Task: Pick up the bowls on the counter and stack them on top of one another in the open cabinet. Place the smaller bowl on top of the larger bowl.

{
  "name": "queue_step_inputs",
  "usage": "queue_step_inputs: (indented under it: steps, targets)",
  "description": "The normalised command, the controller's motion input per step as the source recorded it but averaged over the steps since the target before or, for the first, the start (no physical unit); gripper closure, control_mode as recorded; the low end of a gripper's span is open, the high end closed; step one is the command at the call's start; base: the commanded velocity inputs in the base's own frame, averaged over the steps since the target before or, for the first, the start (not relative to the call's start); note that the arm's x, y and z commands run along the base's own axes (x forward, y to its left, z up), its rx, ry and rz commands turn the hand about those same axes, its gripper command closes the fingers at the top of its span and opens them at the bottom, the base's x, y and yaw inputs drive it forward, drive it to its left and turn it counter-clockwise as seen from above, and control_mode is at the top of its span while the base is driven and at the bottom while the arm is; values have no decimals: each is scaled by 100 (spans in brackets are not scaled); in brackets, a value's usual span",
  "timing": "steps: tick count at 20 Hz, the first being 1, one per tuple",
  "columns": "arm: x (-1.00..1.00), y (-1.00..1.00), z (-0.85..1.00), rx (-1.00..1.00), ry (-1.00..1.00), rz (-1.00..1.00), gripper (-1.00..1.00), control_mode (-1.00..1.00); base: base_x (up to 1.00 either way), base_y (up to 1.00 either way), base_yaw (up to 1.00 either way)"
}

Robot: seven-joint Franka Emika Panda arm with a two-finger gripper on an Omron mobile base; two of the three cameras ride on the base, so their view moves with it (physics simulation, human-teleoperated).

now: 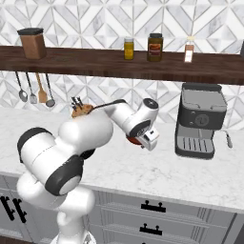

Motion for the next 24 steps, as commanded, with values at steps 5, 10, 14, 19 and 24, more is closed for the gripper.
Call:
queue_step_inputs:
  steps: [5, 10, 14, 19, 24]
  targets:
    - [49, -17, -31, 1, 2, -3, -100, -100, 0, 0, 0]
    - [44, -3, -28, 0, 1, 0, -100, -100, 0, 0, 0]
    - [40, 0, -34, 0, 4, 0, -100, -100, 0, 0, 0]
    - [40, -3, -31, 2, 4, 0, -100, -100, 0, 0, 0]
    - [38, -1, -35, 3, 5, 0, -100, -100, 0, 0, 0]
